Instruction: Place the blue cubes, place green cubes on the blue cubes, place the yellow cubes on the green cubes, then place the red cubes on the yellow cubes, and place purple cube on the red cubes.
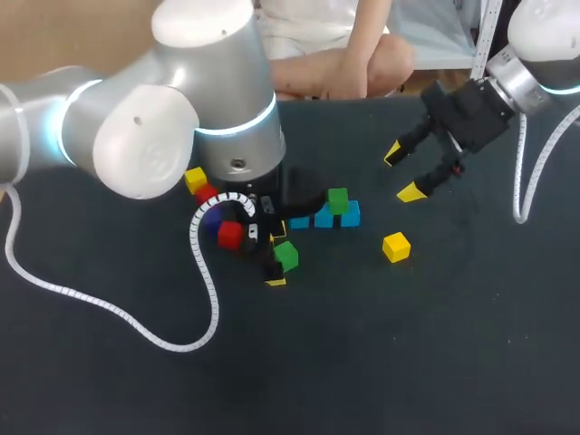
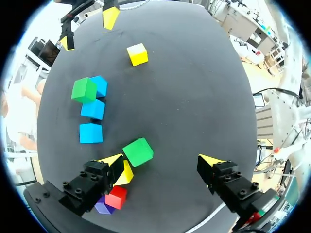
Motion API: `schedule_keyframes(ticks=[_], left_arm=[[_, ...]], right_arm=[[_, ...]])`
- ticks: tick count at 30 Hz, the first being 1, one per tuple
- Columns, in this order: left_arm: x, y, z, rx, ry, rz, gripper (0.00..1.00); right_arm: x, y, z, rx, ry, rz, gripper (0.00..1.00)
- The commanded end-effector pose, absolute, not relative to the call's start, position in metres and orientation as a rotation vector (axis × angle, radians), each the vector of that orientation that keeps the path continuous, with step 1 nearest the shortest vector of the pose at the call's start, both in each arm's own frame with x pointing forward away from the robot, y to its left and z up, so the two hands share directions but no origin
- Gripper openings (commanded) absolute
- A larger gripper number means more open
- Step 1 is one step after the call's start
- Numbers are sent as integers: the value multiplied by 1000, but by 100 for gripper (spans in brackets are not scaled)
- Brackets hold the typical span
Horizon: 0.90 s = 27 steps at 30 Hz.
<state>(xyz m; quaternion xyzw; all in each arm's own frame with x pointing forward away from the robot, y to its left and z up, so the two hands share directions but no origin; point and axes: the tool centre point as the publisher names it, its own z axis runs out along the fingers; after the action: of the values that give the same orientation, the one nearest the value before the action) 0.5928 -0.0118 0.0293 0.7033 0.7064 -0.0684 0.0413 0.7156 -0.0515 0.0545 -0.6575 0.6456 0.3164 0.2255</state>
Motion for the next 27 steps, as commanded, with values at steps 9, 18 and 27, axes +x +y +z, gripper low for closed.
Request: schedule_keyframes(ticks=[9, 18, 27], left_arm=[[606, -30, 22, 2191, 2200, -206, 100], [604, -28, 14, 2143, 2277, -206, 100], [600, -25, 12, 2115, 2334, -151, 100]], right_arm=[[715, -52, 55, -1811, 1781, 869, 100], [715, -52, 55, -1811, 1781, 869, 100], [715, -52, 55, -1811, 1781, 869, 100]])
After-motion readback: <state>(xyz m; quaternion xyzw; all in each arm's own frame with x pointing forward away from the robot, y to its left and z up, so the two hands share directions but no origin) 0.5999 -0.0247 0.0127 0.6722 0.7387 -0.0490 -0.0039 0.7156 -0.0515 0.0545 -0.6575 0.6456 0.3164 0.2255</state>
